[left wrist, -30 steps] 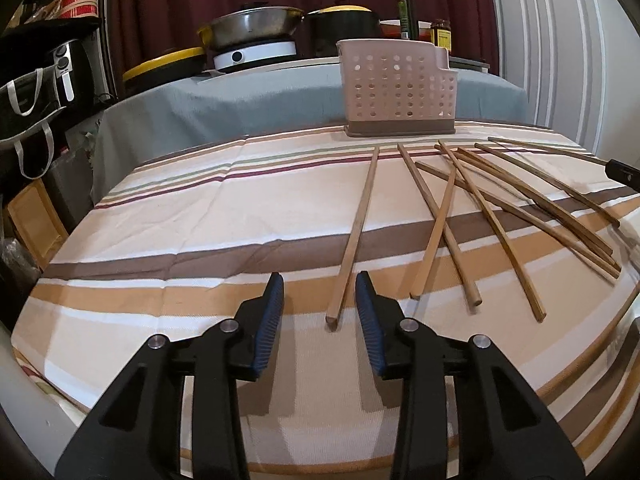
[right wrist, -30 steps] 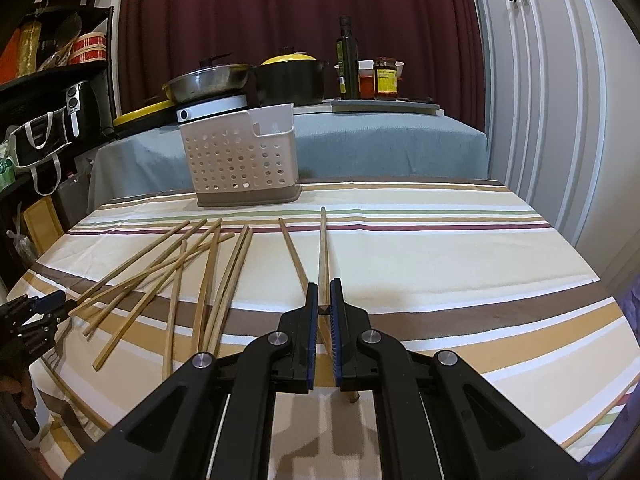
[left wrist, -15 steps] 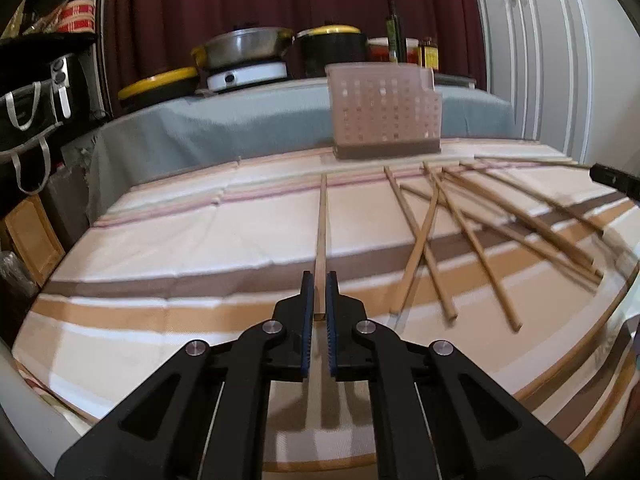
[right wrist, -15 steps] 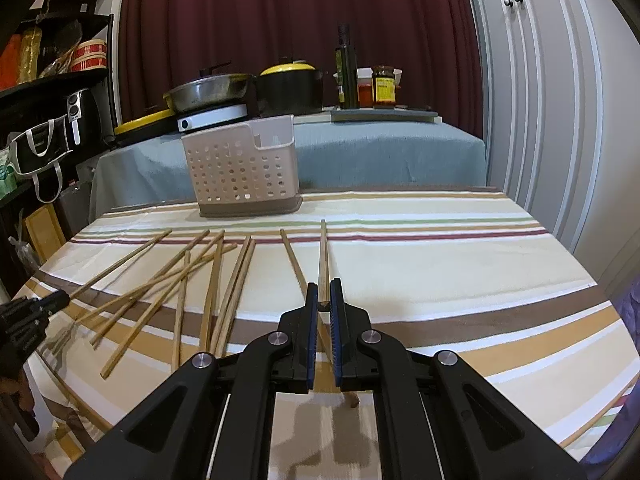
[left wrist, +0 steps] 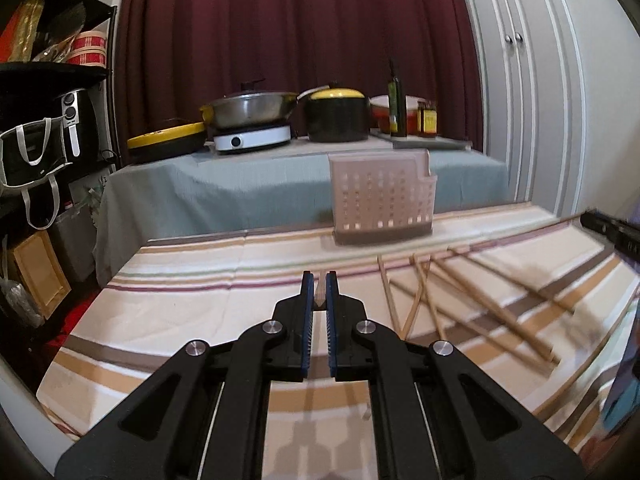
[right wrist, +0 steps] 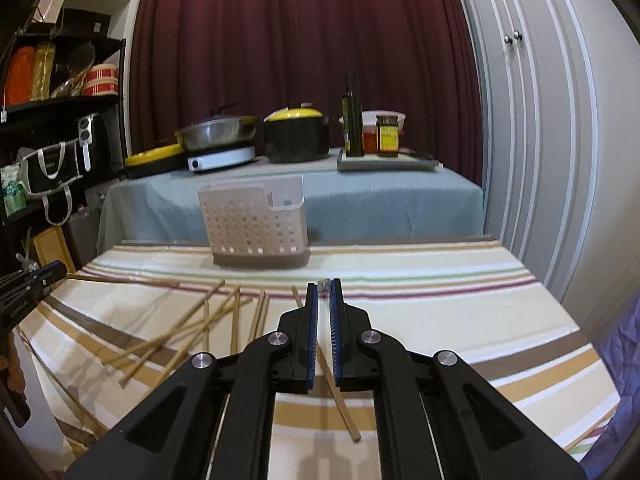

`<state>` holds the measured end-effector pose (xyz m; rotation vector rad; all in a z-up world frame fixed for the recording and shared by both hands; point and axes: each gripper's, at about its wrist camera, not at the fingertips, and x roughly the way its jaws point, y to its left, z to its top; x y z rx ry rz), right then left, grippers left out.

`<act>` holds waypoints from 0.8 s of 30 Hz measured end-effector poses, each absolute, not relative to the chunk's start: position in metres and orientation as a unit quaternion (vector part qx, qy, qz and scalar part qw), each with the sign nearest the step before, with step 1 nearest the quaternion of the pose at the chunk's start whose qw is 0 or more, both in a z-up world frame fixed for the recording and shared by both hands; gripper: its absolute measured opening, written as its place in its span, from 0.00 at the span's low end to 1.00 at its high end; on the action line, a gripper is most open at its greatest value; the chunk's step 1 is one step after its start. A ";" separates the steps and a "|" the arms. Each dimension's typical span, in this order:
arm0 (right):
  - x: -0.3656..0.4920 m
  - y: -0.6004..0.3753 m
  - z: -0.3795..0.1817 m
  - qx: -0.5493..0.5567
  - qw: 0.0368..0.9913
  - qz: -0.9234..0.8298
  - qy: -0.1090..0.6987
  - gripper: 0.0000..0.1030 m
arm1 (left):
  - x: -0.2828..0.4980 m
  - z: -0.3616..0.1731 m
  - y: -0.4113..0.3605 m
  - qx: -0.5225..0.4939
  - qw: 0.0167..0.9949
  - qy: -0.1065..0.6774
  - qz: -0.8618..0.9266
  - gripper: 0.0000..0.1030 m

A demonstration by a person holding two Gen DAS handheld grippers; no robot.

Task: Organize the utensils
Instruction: 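Grasp a second wooden chopstick with the left tool while the right tool holds its chopstick, then lift both chopsticks and carry them over the white utensil caddy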

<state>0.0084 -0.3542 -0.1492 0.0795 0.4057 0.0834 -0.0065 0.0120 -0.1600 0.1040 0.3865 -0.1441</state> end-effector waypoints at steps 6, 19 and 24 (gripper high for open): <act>0.011 -0.353 -0.127 0.038 0.983 0.042 0.176 0.06 | 0.005 -0.132 0.020 0.033 0.978 0.190 -0.077 0.06; 0.045 -0.354 -0.103 0.042 0.985 0.049 0.157 0.06 | 0.055 -0.113 0.026 0.029 0.973 0.218 -0.075 0.06; 0.061 -0.353 -0.098 0.041 0.986 0.049 0.156 0.06 | 0.075 -0.109 0.029 0.015 0.971 0.228 -0.078 0.06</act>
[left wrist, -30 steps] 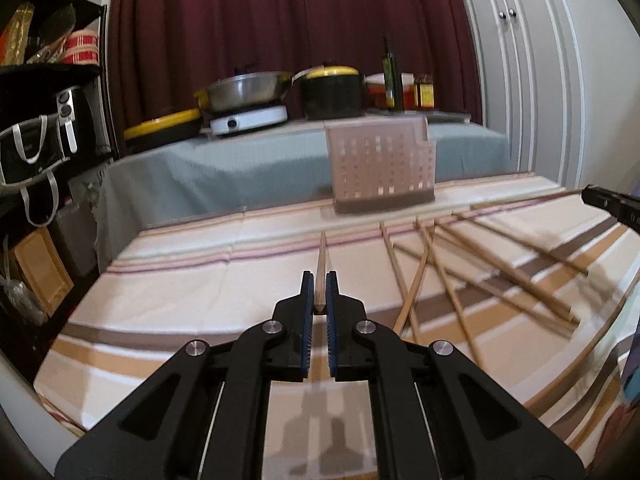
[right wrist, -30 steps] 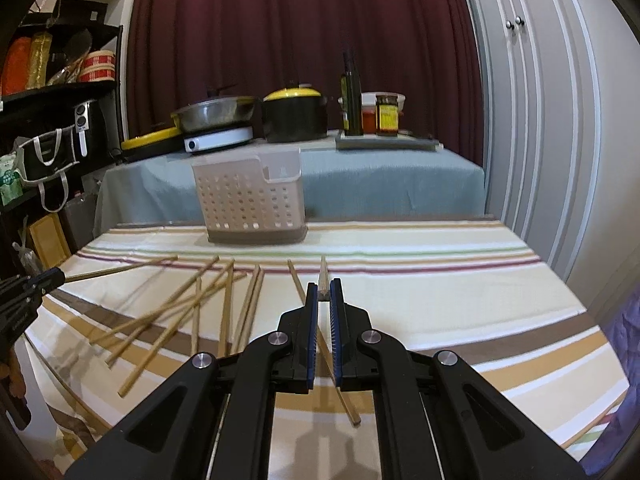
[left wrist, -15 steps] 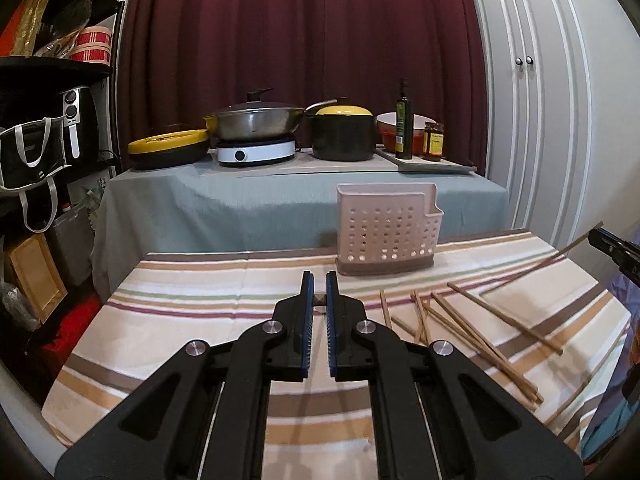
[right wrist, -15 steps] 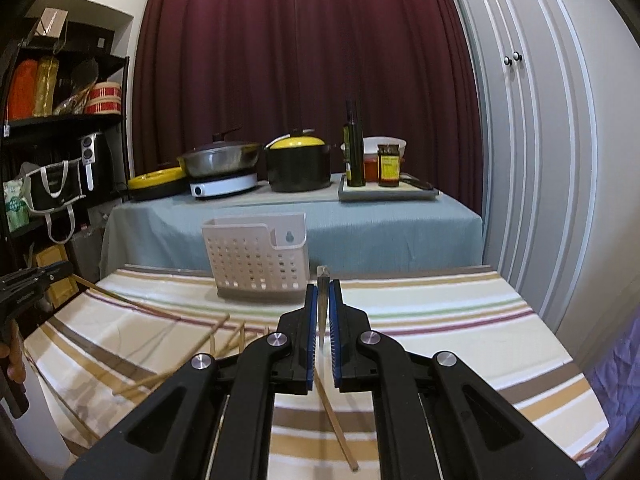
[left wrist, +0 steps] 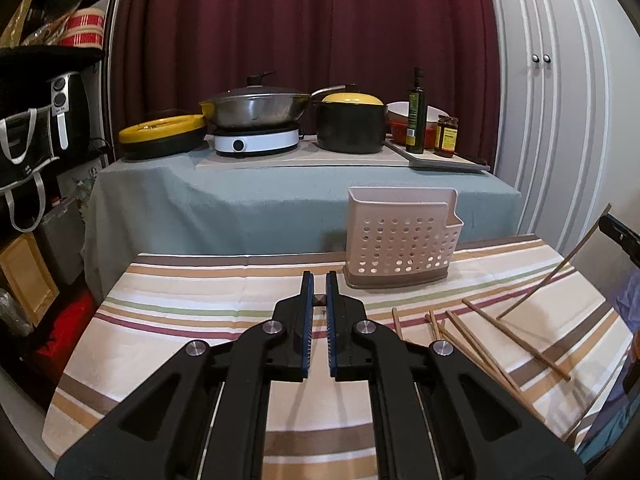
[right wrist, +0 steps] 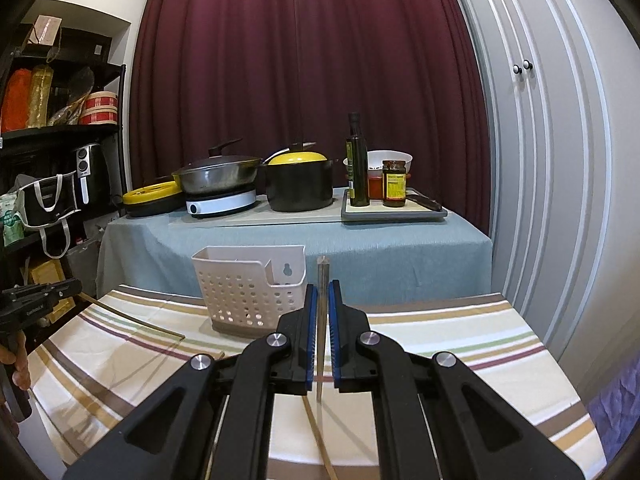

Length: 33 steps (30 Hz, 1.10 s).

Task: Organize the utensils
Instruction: 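Lift both chopsticks and carry them over the white utensil caddy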

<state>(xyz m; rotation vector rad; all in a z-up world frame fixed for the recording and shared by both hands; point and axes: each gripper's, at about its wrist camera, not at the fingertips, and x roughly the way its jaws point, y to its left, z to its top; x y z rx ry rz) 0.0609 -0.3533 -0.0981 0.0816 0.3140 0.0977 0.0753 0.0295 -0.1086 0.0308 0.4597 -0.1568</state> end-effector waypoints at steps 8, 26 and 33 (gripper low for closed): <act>0.075 -0.351 -0.087 0.036 0.986 0.051 0.152 0.06 | 0.104 -0.093 0.035 0.010 0.967 0.239 -0.086 0.06; 0.091 -0.346 -0.062 0.040 0.987 0.076 0.135 0.06 | 0.121 -0.041 0.029 0.029 0.957 0.250 -0.146 0.06; 0.103 -0.339 -0.037 0.045 0.987 0.100 0.114 0.06 | 0.123 -0.003 0.020 0.042 0.954 0.238 -0.177 0.06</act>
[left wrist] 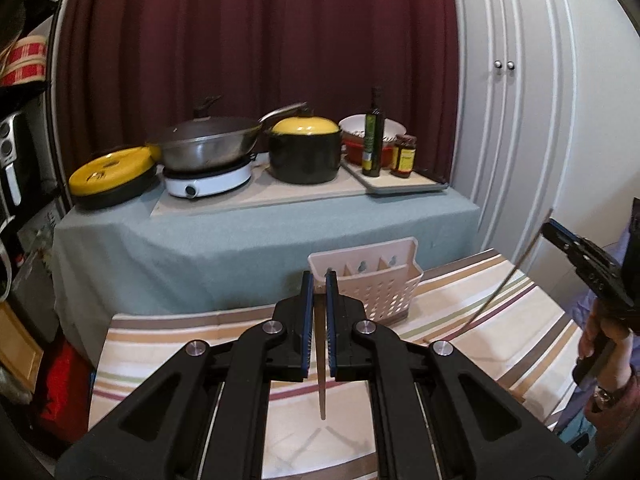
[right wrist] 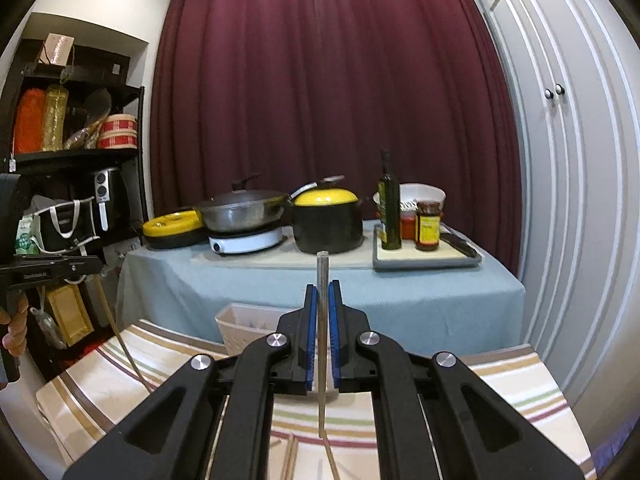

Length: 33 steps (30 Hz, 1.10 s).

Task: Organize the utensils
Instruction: 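Lift both chopsticks and carry them over the white utensil caddy, then lower the chopsticks upright into the caddy and open both tools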

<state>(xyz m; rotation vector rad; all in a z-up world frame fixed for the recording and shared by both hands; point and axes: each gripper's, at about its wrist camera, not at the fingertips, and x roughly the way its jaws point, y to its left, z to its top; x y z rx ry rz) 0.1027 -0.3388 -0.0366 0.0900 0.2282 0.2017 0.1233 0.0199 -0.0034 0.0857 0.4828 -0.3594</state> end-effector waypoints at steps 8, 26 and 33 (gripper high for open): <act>0.119 -0.328 -0.004 0.038 0.989 0.121 0.081 0.06 | 0.134 0.036 0.004 0.056 0.959 0.202 -0.191 0.06; 0.188 -0.312 0.021 0.033 0.990 0.124 0.062 0.06 | 0.204 0.080 -0.046 0.049 0.969 0.134 -0.199 0.06; 0.216 -0.309 0.005 0.035 0.989 0.123 0.079 0.06 | 0.234 0.065 -0.050 0.047 0.969 0.142 -0.199 0.06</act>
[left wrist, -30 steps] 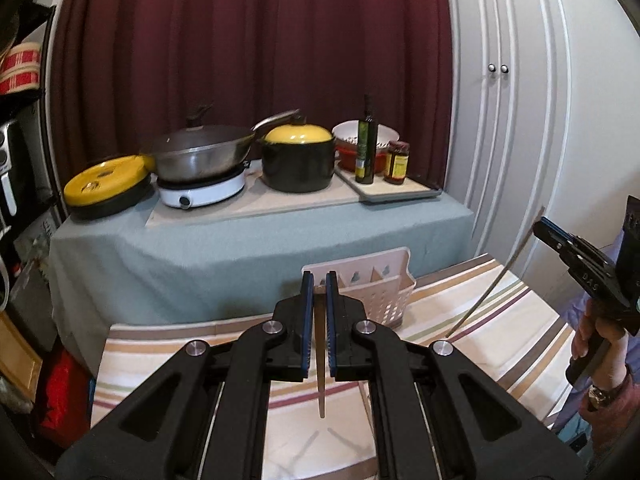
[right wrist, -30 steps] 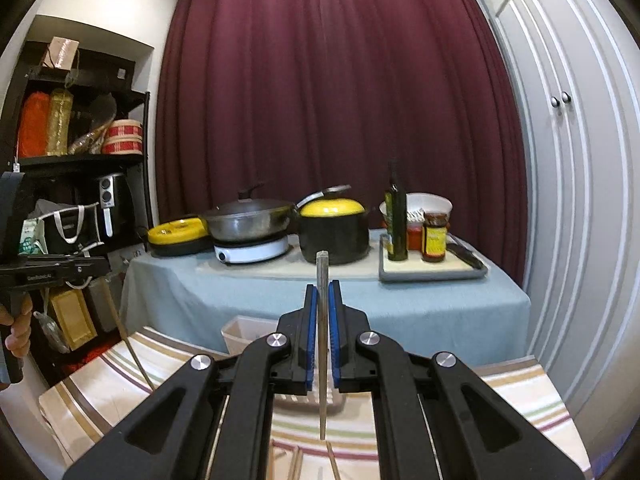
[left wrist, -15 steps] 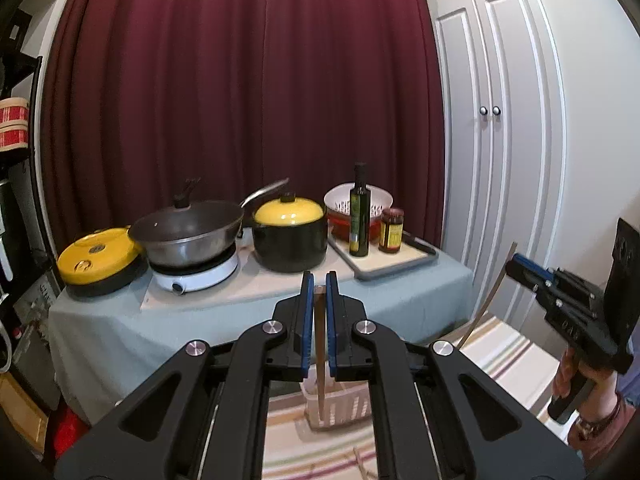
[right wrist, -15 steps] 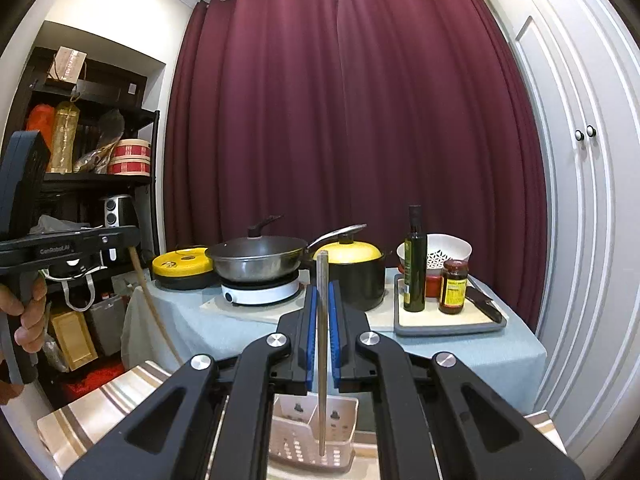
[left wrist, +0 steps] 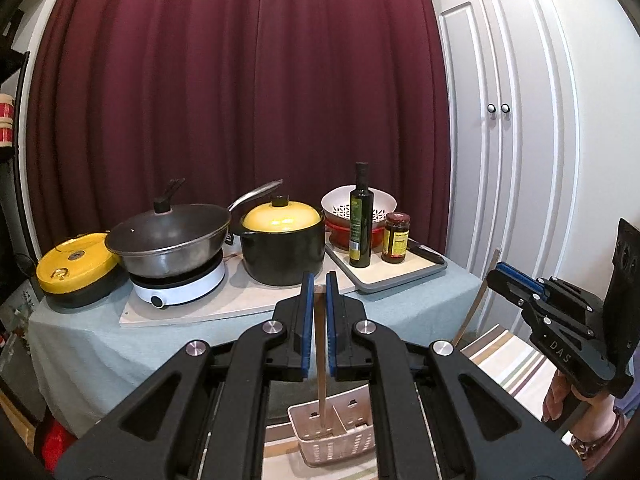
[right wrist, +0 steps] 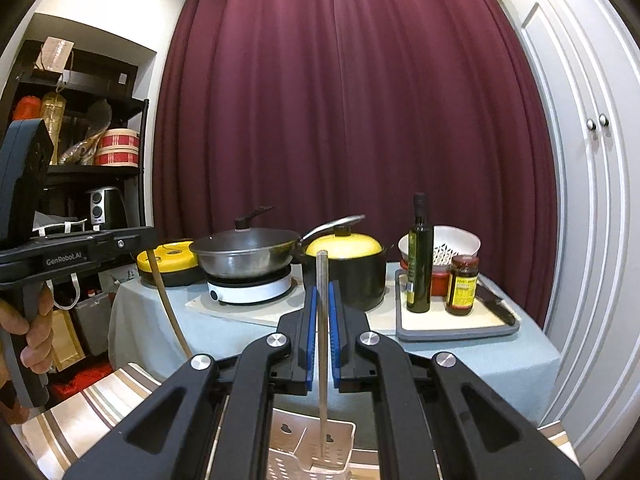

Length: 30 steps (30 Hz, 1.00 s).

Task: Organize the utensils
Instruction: 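Lower the chopsticks upright into the caddy and open both tools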

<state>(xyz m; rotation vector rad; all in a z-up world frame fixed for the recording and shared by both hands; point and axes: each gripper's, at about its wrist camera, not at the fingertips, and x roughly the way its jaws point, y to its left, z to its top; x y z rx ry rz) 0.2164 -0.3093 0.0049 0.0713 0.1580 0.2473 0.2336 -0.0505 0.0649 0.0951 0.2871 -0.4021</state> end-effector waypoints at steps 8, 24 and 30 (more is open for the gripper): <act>0.236 -0.309 -0.019 0.041 0.986 0.125 0.106 0.06 | 0.261 0.040 -0.049 0.039 0.966 0.163 -0.196 0.06; 0.251 -0.303 -0.057 0.044 0.976 0.129 0.169 0.23 | 0.269 -0.012 -0.052 0.056 0.961 0.190 -0.192 0.36; 0.233 -0.302 -0.051 0.034 0.981 0.117 0.152 0.53 | 0.257 -0.009 -0.050 0.045 0.964 0.180 -0.189 0.67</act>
